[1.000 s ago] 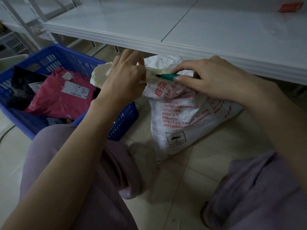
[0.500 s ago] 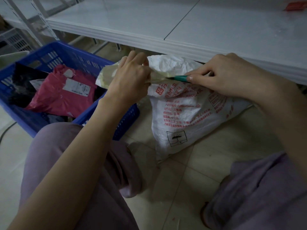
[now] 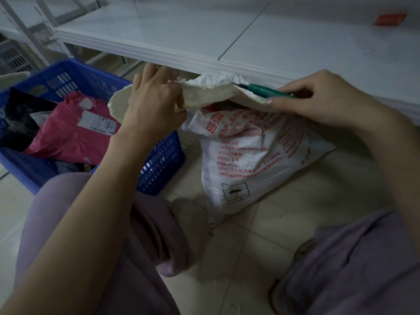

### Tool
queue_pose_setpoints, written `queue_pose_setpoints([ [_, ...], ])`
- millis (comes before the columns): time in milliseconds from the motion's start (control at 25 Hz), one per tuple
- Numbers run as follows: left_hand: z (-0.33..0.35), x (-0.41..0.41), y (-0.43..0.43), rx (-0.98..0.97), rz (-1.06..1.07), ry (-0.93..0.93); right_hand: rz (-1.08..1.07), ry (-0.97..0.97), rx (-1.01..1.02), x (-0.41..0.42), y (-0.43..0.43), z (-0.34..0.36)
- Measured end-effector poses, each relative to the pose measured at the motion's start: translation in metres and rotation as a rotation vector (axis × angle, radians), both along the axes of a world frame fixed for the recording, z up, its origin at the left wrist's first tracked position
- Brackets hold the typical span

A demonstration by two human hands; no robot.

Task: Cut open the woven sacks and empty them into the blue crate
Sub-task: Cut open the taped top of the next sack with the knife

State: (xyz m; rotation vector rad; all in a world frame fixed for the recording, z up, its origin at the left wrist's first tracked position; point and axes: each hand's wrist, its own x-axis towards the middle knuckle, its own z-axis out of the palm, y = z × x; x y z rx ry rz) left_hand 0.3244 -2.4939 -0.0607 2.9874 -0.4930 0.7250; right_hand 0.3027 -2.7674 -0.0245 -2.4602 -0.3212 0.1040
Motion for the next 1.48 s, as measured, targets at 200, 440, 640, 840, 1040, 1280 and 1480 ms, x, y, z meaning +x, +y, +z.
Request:
queue_pose_setpoints([
  [200, 0.004, -0.002, 0.004, -0.034, 0.053, 0.062, -0.069, -0.053, -0.042, 0.011, 0.006, -0.017],
  [440, 0.009, -0.006, 0.008, -0.179, -0.022, -0.026, -0.13, -0.282, -0.094, 0.024, 0.027, -0.036],
  [640, 0.009, -0.01, 0.012, -0.064, 0.057, -0.065, -0.258, -0.365, 0.003, 0.034, 0.032, -0.036],
  [840, 0.004, -0.013, -0.009, 0.121, 0.044, -0.078, -0.222, -0.332, 0.011, 0.032, 0.042, -0.032],
  [1040, -0.004, -0.006, -0.028, 0.152, -0.071, -0.088, -0.206, -0.324, 0.019, 0.027, 0.046, -0.027],
  [1280, -0.006, 0.005, -0.027, 0.178, -0.079, -0.019, -0.226, -0.342, -0.017, 0.027, 0.043, -0.028],
  [1480, 0.004, 0.002, -0.021, 0.204, -0.246, 0.029, -0.312, -0.489, -0.102, 0.031, 0.043, -0.027],
])
